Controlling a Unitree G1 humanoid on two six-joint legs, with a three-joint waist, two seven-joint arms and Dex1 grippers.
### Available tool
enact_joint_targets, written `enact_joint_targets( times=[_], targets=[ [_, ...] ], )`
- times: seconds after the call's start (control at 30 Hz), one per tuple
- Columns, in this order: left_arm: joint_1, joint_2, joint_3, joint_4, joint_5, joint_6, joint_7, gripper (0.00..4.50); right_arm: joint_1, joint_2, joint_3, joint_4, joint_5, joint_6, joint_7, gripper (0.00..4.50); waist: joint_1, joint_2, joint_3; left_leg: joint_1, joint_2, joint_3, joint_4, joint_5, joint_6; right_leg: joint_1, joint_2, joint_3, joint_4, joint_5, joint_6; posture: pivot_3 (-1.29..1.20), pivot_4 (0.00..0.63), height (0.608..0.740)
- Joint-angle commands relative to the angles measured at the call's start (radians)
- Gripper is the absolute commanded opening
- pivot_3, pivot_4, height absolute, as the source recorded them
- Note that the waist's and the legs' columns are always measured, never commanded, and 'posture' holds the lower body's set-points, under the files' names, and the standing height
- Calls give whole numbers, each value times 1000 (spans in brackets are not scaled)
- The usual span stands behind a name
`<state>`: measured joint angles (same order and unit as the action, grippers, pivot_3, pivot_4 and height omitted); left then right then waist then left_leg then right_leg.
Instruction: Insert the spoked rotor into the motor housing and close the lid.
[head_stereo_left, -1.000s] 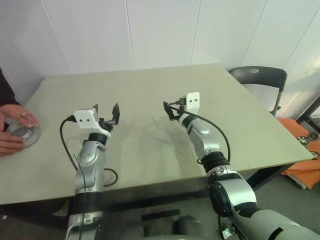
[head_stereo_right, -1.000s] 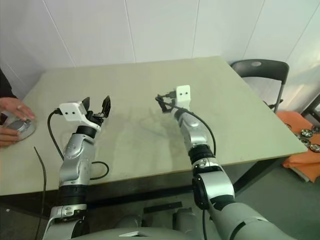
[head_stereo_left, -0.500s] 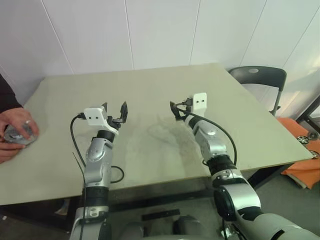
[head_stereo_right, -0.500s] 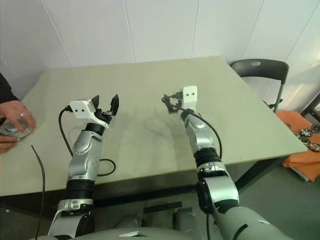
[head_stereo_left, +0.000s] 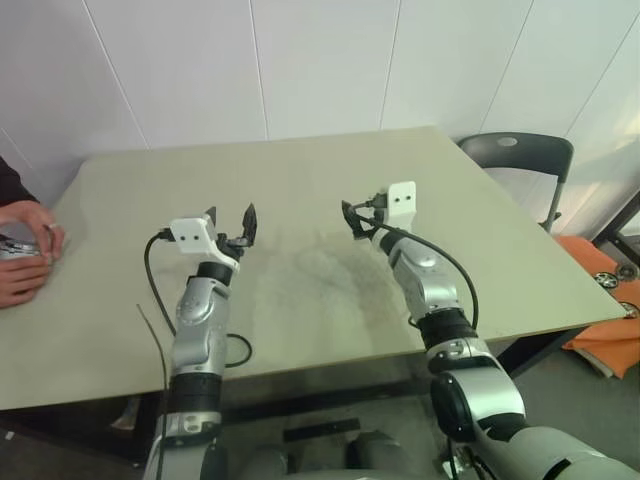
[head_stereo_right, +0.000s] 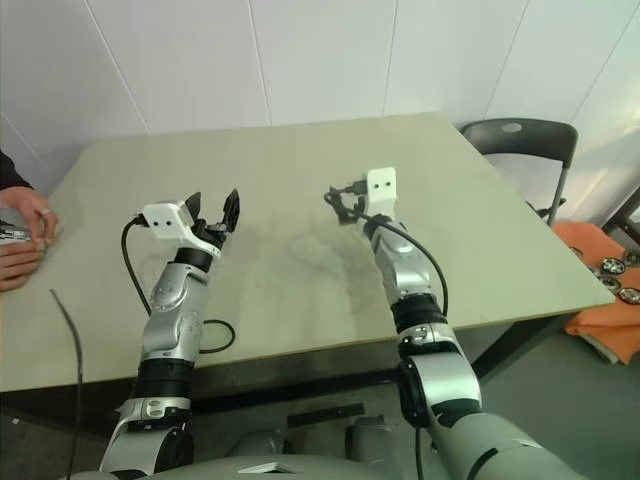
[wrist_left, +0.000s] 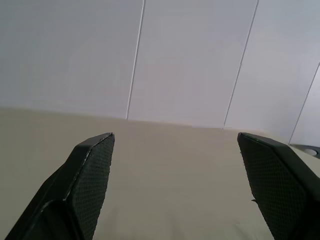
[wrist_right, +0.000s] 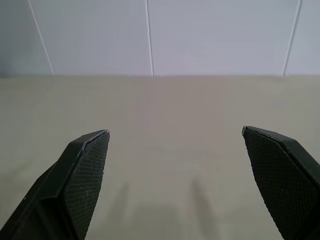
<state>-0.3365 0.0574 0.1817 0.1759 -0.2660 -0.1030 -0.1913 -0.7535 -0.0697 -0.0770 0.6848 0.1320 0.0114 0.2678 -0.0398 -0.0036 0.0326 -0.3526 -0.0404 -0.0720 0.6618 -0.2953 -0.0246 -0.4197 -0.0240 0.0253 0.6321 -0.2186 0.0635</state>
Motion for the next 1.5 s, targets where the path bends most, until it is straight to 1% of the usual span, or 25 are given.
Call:
enact_joint_targets(
  times=[0.03,0.2,0.4,0.5,0.67,0.8,1.0,1.13,1.27,1.5],
  targets=[
    [-22,10,9,-17,0,-29,4,4184,-37,6,3,11,0,-35,12,4439,0,0,0,0,0,0,0,0,0,0,0,0,0,0,0,0,0,740],
    [-5,15,18,-36,-1,-28,13,4184,-58,7,-3,48,0,-53,16,4439,0,0,0,0,0,0,0,0,0,0,-1,0,0,0,0,0,0,740],
    [2,8,24,-36,-5,-33,26,4184,-46,14,27,33,-11,-56,52,4439,0,0,0,0,0,0,0,0,0,0,-1,0,0,0,0,0,0,740],
    [-1,2,9,-30,1,-34,17,4184,-46,10,22,31,-8,-54,45,4439,2,0,0,0,0,0,0,0,0,0,-1,0,0,0,0,0,0,740],
    [-25,18,25,-9,-4,-39,14,4184,-63,9,16,61,-10,-70,34,4439,3,0,0,0,0,0,0,0,0,0,-1,0,0,0,0,0,0,740],
    [-24,12,17,-10,-3,-39,13,4184,-48,8,23,40,-11,-71,45,4439,1,0,0,0,0,0,0,0,0,0,-1,0,0,0,0,0,0,740],
    [-23,10,25,-5,-1,-51,21,4184,-71,10,16,85,-11,-80,38,4439,2,0,0,0,0,0,0,0,0,0,-1,0,0,0,0,0,0,740],
    [-26,17,29,-16,-4,-47,20,4184,-64,22,39,58,-15,-84,65,4439,0,0,0,0,0,0,0,0,0,0,-1,0,0,0,0,0,0,740],
    [4,9,25,-37,0,-50,26,4184,-81,22,21,108,-7,-87,47,4439,1,0,0,0,0,0,0,0,0,0,-1,0,0,0,0,0,0,740],
    [3,16,40,-57,-16,-37,36,4184,-85,33,27,117,-9,-96,58,4439,0,0,0,0,0,0,0,0,0,0,-1,0,0,0,0,0,0,740]
  ],
)
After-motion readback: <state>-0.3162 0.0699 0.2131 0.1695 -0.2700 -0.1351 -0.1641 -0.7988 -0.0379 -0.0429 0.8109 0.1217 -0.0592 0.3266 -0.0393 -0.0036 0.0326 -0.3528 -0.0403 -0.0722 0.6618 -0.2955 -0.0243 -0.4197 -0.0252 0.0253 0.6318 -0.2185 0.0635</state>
